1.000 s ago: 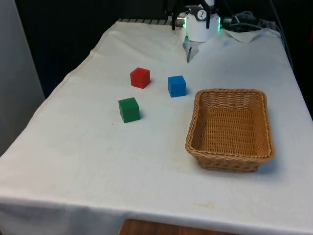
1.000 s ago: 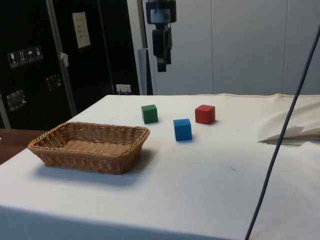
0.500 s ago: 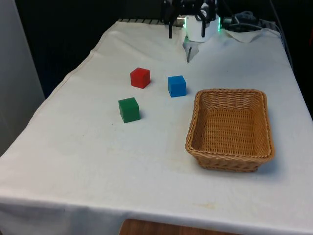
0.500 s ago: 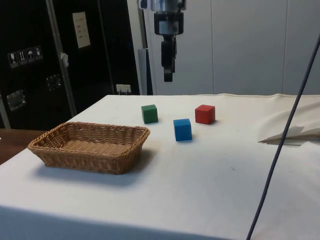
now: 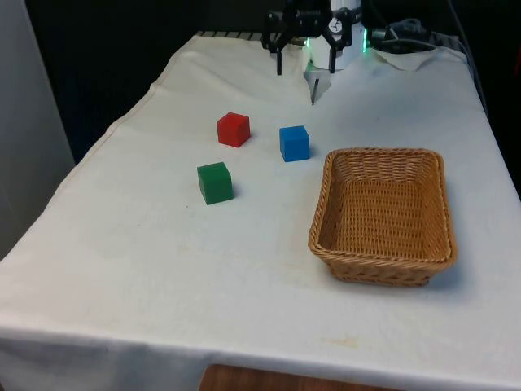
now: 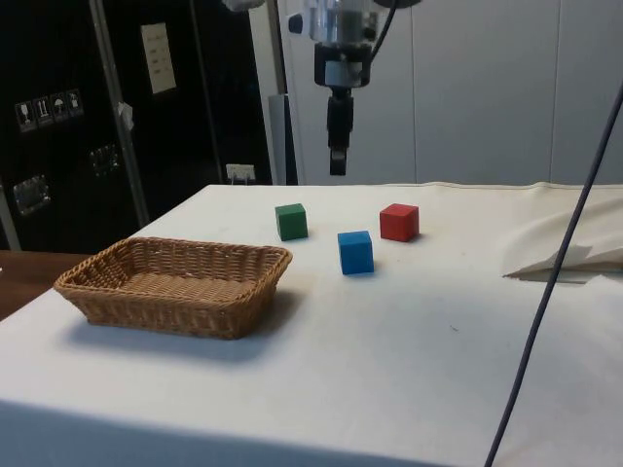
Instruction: Pick up the blue cube and place it into the basket.
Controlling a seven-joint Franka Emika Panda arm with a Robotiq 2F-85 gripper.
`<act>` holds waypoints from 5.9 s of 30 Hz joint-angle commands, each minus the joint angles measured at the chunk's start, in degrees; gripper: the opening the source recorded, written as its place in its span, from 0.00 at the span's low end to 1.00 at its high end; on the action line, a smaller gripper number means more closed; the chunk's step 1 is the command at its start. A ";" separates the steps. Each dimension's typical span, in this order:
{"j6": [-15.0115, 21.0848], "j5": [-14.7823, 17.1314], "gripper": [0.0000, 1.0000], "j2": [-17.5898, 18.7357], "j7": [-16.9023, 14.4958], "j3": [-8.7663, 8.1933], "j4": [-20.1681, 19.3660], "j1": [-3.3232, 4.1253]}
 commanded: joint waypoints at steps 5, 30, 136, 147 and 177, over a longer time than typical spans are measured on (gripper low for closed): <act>4.35 -0.86 1.00 2.46 0.00 0.11 -0.92 -0.17; 18.39 -0.69 1.00 13.75 -1.83 -0.80 -3.04 -0.17; 12.20 -0.29 0.01 13.69 1.38 -2.06 6.02 -0.40; 9.97 0.11 0.01 13.75 2.01 -1.60 9.22 -0.46; 5.21 -0.23 0.01 16.90 9.40 2.75 18.96 0.40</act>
